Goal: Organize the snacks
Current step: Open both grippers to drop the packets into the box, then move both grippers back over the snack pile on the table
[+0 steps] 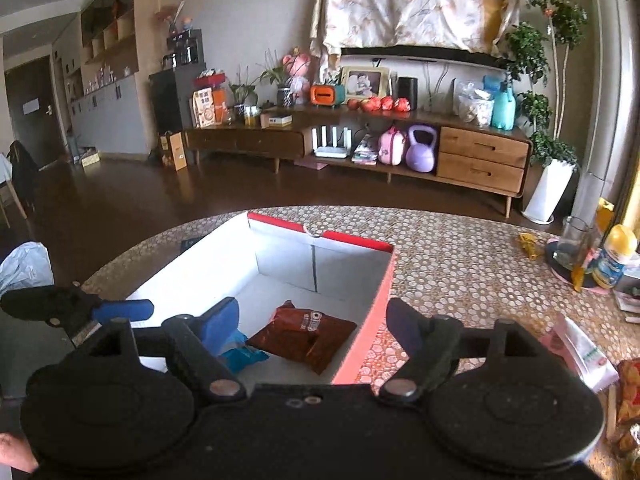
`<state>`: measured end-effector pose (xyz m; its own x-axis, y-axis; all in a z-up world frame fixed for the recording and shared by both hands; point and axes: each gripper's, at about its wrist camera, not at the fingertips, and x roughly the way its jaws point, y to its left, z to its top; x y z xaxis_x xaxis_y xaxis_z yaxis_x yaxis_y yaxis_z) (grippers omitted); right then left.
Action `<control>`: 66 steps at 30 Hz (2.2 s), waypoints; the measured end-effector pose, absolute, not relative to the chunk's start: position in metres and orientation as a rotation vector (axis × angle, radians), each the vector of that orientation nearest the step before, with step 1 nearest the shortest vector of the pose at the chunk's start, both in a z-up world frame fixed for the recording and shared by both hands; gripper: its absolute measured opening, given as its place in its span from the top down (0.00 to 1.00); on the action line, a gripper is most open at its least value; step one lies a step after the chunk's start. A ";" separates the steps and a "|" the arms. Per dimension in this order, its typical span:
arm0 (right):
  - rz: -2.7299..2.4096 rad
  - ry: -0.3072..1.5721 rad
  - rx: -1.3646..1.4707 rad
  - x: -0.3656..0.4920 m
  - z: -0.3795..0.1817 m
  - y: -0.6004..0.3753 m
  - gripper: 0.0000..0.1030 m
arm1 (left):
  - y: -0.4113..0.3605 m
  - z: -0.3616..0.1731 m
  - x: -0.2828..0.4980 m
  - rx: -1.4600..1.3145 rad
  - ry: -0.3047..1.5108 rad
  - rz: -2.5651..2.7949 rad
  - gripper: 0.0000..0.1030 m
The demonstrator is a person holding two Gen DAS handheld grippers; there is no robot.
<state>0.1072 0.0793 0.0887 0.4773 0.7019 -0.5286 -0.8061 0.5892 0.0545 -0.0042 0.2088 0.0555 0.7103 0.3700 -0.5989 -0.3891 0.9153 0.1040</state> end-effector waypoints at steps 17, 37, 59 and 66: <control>0.834 0.490 -0.083 0.093 0.088 0.006 0.15 | 0.161 0.063 -0.006 -0.028 0.581 0.391 0.06; 0.649 0.448 -0.003 0.084 0.057 -0.085 0.08 | 0.096 0.056 0.010 0.021 0.514 0.249 0.00; 0.435 0.470 0.094 0.083 0.015 -0.176 0.02 | 0.026 0.022 0.048 0.021 0.557 0.074 0.00; 0.395 0.474 0.104 0.088 0.008 -0.191 0.01 | 0.011 0.015 0.058 0.037 0.561 0.046 0.00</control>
<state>0.0882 -0.1909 0.0079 0.8154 0.3938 -0.4242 -0.3463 0.9192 0.1877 0.0575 0.0111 0.0150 0.8455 0.0533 -0.5313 -0.0333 0.9983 0.0471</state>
